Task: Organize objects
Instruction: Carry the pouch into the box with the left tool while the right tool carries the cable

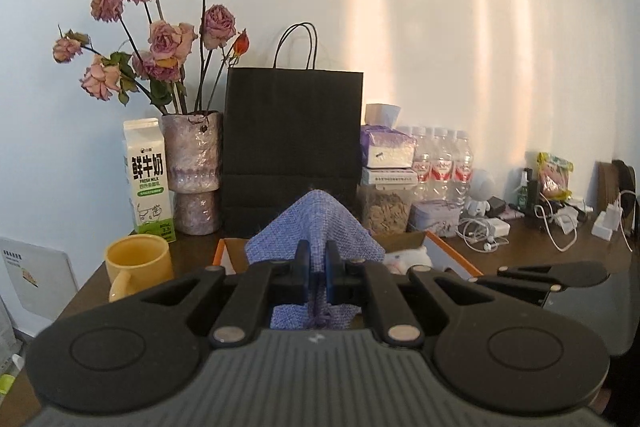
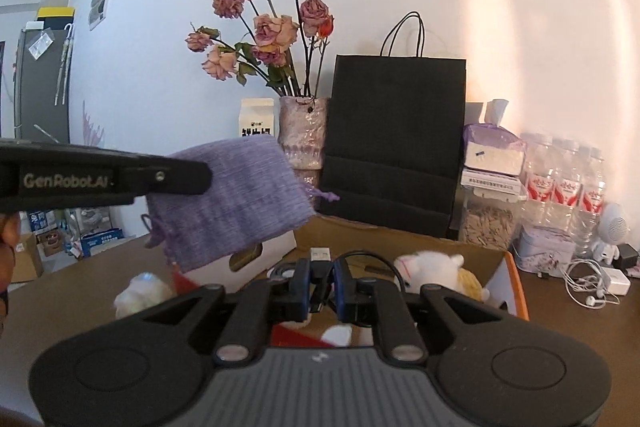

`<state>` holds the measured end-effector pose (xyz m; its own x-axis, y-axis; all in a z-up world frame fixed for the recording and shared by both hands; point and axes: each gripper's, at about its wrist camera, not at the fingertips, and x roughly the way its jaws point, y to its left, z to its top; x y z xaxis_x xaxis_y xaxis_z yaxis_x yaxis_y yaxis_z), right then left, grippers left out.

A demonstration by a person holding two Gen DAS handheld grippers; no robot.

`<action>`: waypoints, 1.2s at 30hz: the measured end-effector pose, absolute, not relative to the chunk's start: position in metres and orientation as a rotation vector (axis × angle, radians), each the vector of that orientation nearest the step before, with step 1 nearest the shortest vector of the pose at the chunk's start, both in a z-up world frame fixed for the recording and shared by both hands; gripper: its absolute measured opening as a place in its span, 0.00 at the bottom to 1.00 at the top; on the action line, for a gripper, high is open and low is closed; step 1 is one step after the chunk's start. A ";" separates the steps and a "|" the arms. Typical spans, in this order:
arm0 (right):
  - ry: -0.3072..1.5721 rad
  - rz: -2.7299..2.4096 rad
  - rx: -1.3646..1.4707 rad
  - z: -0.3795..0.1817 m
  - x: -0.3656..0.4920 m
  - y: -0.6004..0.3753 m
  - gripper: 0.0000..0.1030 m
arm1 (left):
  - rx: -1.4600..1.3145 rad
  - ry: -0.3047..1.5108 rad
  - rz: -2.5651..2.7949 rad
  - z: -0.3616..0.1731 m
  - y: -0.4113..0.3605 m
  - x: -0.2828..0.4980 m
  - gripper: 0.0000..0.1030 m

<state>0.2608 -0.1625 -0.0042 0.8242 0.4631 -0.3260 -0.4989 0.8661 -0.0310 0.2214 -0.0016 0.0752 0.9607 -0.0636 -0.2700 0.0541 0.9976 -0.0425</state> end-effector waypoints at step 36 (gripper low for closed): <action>0.389 0.502 -0.081 -0.042 0.345 -0.142 0.87 | -0.067 0.306 0.019 0.036 0.037 0.321 1.00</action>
<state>0.3449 -0.1420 -0.0421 0.8052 0.4532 -0.3825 -0.4837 0.8751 0.0186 0.3213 0.0367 0.0356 0.9532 0.0089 -0.3021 -0.0294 0.9976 -0.0634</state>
